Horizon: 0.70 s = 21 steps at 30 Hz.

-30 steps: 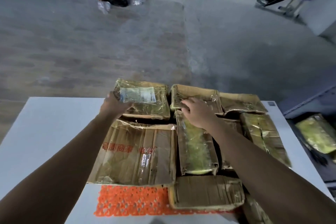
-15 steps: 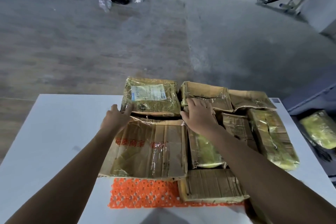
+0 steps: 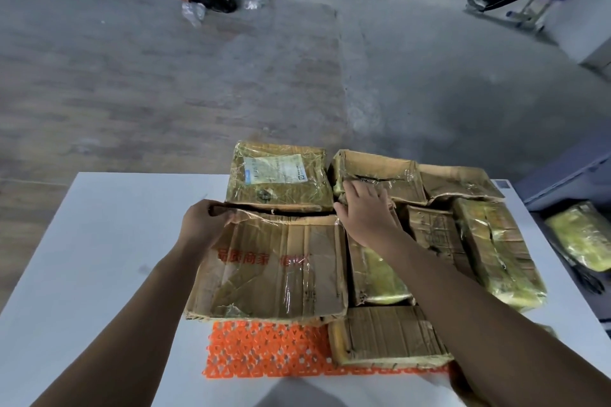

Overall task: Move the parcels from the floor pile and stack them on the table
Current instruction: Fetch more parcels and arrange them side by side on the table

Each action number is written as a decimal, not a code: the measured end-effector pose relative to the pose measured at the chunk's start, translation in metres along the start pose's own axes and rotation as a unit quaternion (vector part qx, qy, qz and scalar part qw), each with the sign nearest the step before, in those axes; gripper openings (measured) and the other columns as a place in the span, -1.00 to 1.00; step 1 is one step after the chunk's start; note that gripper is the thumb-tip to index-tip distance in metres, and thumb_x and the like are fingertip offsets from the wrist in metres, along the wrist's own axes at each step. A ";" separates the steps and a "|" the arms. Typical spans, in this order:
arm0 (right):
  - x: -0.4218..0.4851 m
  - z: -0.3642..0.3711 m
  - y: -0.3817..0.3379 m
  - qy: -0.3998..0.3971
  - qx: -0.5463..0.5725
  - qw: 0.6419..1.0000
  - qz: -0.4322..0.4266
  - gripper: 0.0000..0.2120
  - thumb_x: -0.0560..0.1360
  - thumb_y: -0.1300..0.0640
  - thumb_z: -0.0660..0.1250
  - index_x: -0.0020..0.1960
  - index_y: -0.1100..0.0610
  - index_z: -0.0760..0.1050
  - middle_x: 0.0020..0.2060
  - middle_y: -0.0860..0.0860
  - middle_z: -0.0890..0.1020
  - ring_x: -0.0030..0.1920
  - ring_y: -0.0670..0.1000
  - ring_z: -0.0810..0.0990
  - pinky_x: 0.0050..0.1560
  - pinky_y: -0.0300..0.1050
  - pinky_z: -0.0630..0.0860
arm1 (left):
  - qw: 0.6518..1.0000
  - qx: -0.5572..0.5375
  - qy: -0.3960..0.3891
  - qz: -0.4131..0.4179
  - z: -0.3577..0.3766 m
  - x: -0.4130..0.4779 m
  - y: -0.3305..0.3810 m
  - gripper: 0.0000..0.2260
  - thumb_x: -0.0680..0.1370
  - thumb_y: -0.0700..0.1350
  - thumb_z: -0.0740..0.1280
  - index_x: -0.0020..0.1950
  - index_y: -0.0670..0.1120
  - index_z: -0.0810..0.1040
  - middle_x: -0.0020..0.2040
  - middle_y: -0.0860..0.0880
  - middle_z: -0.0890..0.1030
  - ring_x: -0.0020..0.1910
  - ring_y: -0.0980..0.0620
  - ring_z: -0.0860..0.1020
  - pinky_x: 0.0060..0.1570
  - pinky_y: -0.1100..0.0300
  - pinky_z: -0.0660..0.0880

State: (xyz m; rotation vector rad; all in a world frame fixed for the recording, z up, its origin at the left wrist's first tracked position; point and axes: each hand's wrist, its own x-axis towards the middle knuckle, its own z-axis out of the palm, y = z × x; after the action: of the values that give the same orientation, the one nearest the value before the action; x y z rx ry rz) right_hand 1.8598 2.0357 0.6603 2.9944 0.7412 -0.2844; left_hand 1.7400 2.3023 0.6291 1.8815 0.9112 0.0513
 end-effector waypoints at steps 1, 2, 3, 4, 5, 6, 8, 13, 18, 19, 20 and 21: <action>0.000 0.000 0.000 -0.001 -0.001 1.000 -0.001 -0.42 0.65 -0.14 -0.07 0.57 0.15 0.05 0.49 0.07 0.22 0.49 0.08 0.17 0.48 0.28 0.05 | 1.000 -0.009 0.008 -0.009 0.000 0.001 -0.001 -0.94 0.49 -0.17 0.43 -0.08 -0.14 0.61 -0.22 -0.05 0.60 -0.21 -0.03 0.54 -0.24 0.12 0.46; -0.001 0.001 0.001 -0.004 -0.003 1.000 -0.004 -0.41 0.65 -0.16 -0.08 0.57 0.15 0.04 0.50 0.08 0.21 0.50 0.08 0.15 0.49 0.28 0.03 | 1.000 -0.019 0.016 -0.016 0.000 0.001 0.000 -0.93 0.49 -0.18 0.43 -0.06 -0.14 0.60 -0.21 -0.07 0.60 -0.18 -0.07 0.55 -0.17 0.07 0.50; -0.002 0.002 0.001 -0.004 -0.005 1.000 -0.008 -0.39 0.65 -0.17 -0.09 0.57 0.15 0.02 0.51 0.08 0.19 0.51 0.08 0.13 0.49 0.28 0.01 | 0.999 -0.025 0.022 -0.018 0.000 0.001 0.001 -0.94 0.49 -0.18 0.43 -0.08 -0.13 0.60 -0.20 -0.08 0.60 -0.16 -0.11 0.56 -0.13 0.01 0.52; -0.003 0.003 0.001 -0.003 -0.004 1.000 -0.010 -0.39 0.65 -0.18 -0.10 0.58 0.15 0.02 0.52 0.08 0.18 0.52 0.08 0.11 0.50 0.28 -0.01 | 0.999 -0.027 0.023 -0.017 0.001 0.000 0.002 -0.97 0.49 -0.19 0.42 -0.11 -0.12 0.59 -0.21 -0.09 0.59 -0.16 -0.13 0.56 -0.12 -0.01 0.53; -0.004 0.004 0.002 0.000 0.000 1.000 -0.010 -0.39 0.65 -0.18 -0.11 0.58 0.15 0.02 0.52 0.08 0.17 0.53 0.07 0.10 0.50 0.27 -0.02 | 0.999 -0.026 0.023 -0.012 0.003 0.000 0.003 -0.94 0.49 -0.20 0.41 -0.17 -0.10 0.58 -0.24 -0.08 0.58 -0.17 -0.14 0.56 -0.16 0.00 0.52; -0.005 0.004 0.003 0.004 0.007 1.000 -0.008 -0.39 0.64 -0.18 -0.11 0.58 0.14 0.02 0.52 0.07 0.17 0.53 0.06 0.09 0.51 0.27 -0.03 | 1.000 -0.018 0.019 -0.009 0.004 -0.001 0.005 -0.89 0.50 -0.21 0.40 -0.22 -0.07 0.56 -0.26 -0.07 0.57 -0.18 -0.14 0.55 -0.19 0.04 0.49; -0.006 0.005 0.004 0.008 0.017 1.000 -0.007 -0.40 0.64 -0.18 -0.11 0.57 0.13 0.05 0.52 0.06 0.18 0.54 0.05 0.08 0.51 0.26 -0.05 | 1.000 -0.019 0.008 -0.007 0.007 -0.002 0.007 -0.88 0.51 -0.19 0.38 -0.22 -0.06 0.56 -0.23 -0.10 0.58 -0.15 -0.18 0.56 -0.18 0.03 0.48; -0.006 0.006 0.004 0.015 0.024 1.000 -0.009 -0.42 0.65 -0.16 -0.11 0.56 0.13 0.08 0.51 0.05 0.21 0.53 0.04 0.10 0.51 0.26 -0.05 | 0.998 0.054 -0.033 -0.004 0.009 -0.004 0.012 -0.57 0.60 -0.03 0.27 0.42 -0.16 0.34 0.23 -0.17 0.54 0.17 -0.20 0.51 0.13 -0.03 0.48; -0.005 0.004 0.008 0.011 0.032 0.999 -0.012 -0.43 0.64 -0.16 -0.06 0.54 0.12 0.14 0.49 0.05 0.25 0.51 0.05 0.16 0.51 0.24 0.01 | 0.992 0.115 -0.045 0.019 0.014 -0.005 0.014 -0.67 0.63 -0.02 0.18 0.33 -0.17 0.36 0.20 -0.18 0.54 0.14 -0.22 0.51 0.08 -0.01 0.43; -0.005 0.003 0.009 0.010 0.032 0.999 -0.013 -0.43 0.64 -0.17 -0.05 0.54 0.12 0.14 0.49 0.05 0.25 0.50 0.06 0.18 0.51 0.23 0.02 | 0.993 0.111 -0.039 0.022 0.014 -0.004 0.013 -0.64 0.62 -0.03 0.19 0.36 -0.17 0.35 0.23 -0.19 0.52 0.16 -0.22 0.50 0.09 -0.01 0.43; -0.006 0.001 0.009 0.010 0.031 0.999 -0.013 -0.42 0.63 -0.17 -0.05 0.55 0.12 0.13 0.49 0.05 0.26 0.50 0.06 0.19 0.51 0.22 0.02 | 0.993 0.106 -0.030 0.031 0.014 -0.004 0.012 -0.60 0.61 -0.05 0.21 0.40 -0.17 0.32 0.27 -0.21 0.49 0.21 -0.22 0.47 0.14 -0.04 0.43; -0.007 -0.001 0.009 0.013 0.031 0.999 -0.013 -0.41 0.63 -0.17 -0.04 0.55 0.12 0.11 0.49 0.06 0.27 0.50 0.07 0.20 0.52 0.21 0.02 | 0.993 0.107 -0.014 0.042 0.014 -0.005 0.010 -0.55 0.60 -0.06 0.23 0.45 -0.17 0.28 0.32 -0.23 0.44 0.27 -0.23 0.43 0.21 -0.07 0.41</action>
State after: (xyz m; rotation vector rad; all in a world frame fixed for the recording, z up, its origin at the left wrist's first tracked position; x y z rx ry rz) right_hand 1.8580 2.0249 0.6623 3.0534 0.7882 -0.2757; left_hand 1.7483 2.2866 0.6319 2.1137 0.8442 -0.0217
